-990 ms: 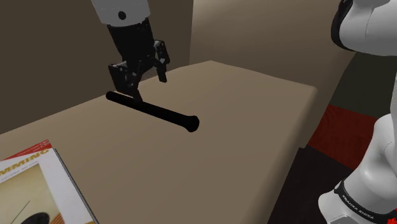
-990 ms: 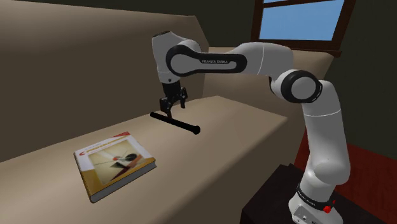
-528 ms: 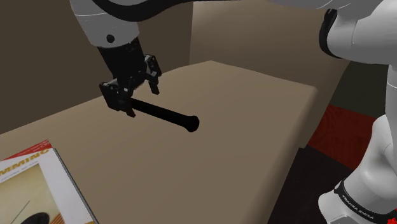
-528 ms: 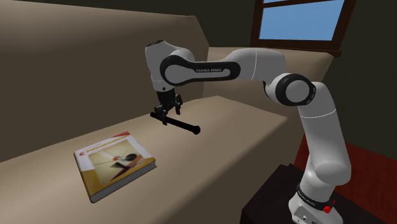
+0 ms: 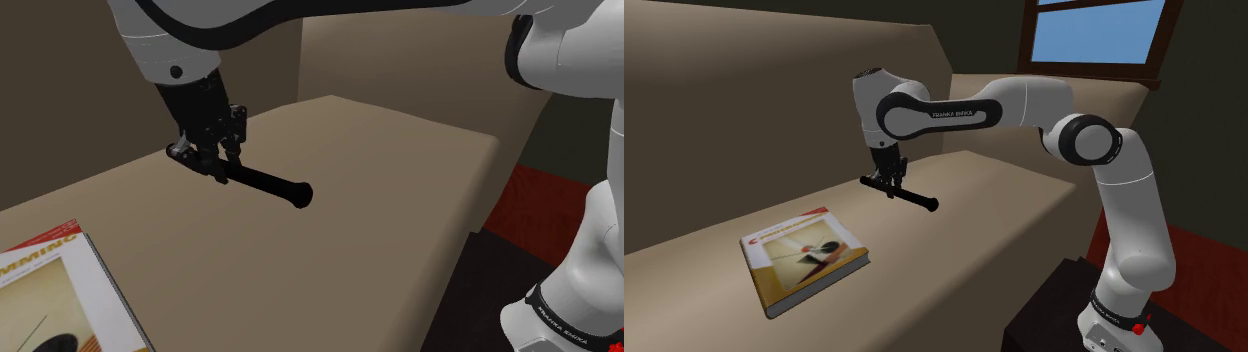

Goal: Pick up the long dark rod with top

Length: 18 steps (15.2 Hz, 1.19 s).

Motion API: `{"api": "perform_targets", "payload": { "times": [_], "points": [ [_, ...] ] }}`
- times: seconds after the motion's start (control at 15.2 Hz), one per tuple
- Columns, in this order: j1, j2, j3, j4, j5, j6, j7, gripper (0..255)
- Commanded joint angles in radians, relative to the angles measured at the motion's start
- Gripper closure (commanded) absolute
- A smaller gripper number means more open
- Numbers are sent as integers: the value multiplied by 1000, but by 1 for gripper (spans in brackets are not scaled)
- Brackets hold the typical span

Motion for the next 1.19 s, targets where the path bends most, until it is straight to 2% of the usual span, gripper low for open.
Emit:
{"api": "perform_targets", "payload": {
  "times": [0.0,0.26,0.4,0.79,1.12],
  "points": [
    [-1,4,-2,-1,-1,-1,-1,255],
    [-1,3,-2,-2,-1,0,0,255],
    [7,12,-2,38,-5,-32,-5,255],
    [43,52,-7,186,-23,-137,-23,255],
    [93,113,-17,361,-52,-246,-44,255]
  ]
}}
